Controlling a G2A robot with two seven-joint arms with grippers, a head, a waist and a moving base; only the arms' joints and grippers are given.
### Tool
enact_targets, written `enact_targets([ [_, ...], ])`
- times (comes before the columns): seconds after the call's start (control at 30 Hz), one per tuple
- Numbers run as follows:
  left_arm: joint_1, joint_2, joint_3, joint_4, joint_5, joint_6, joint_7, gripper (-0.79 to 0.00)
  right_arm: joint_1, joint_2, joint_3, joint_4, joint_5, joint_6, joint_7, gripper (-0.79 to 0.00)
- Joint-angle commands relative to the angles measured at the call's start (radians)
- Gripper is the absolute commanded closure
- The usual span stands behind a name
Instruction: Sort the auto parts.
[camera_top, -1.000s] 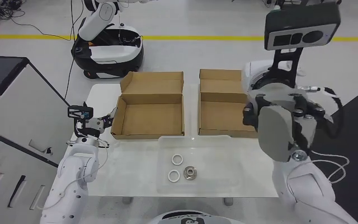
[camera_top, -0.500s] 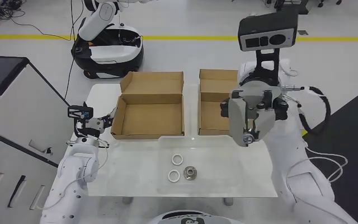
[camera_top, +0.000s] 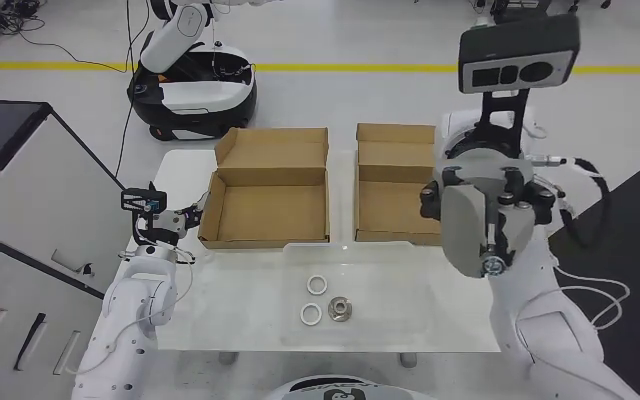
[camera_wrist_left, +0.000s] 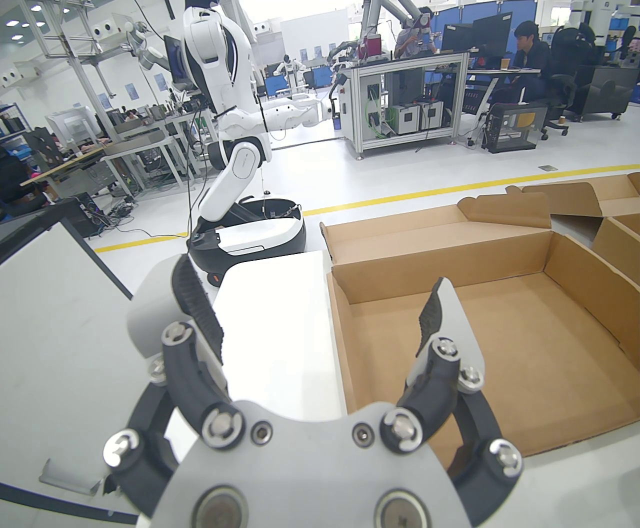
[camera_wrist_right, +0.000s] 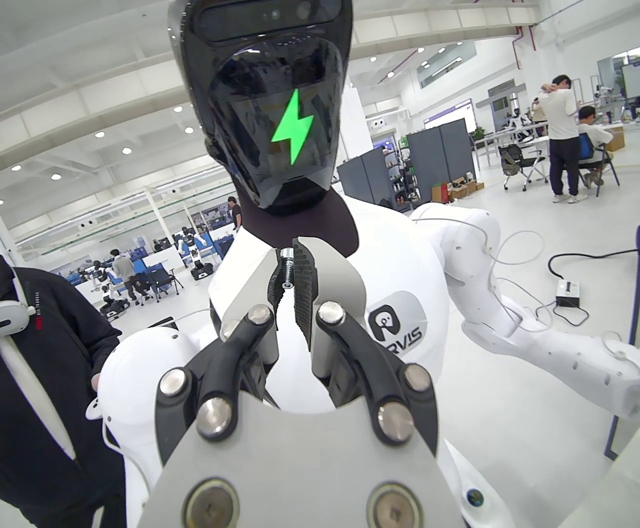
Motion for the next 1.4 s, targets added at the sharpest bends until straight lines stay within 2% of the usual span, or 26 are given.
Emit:
enact_targets([
  [0.0, 0.000, 0.000, 0.000, 0.000, 0.000, 0.000, 0.000, -0.785, -0.006, -0.003, 0.011, -0.008, 0.024, 0.000, 0.000, 0.000],
  [0.27, 0.000, 0.000, 0.000, 0.000, 0.000, 0.000, 0.000, -0.785, -0.017, -0.017, 0.018, -0.025, 0.029, 0.000, 0.000, 0.000],
  [0.73, 0.000, 0.000, 0.000, 0.000, 0.000, 0.000, 0.000, -0.785, -0.018, -0.018, 0.018, -0.025, 0.028, 0.000, 0.000, 0.000],
  [0.97, 0.000, 0.000, 0.000, 0.000, 0.000, 0.000, 0.000, -0.785, -0.058, 0.002, 0.105, -0.066, -0.132, 0.097, -0.078, 0.000],
  [1.17, 0.000, 0.000, 0.000, 0.000, 0.000, 0.000, 0.000, -0.785, -0.096, 0.035, 0.245, -0.095, -0.269, 0.250, -0.064, 0.000],
  [1.37, 0.000, 0.000, 0.000, 0.000, 0.000, 0.000, 0.000, -0.785, -0.170, 0.069, 0.386, -0.156, -0.373, 0.378, 0.000, 0.000],
])
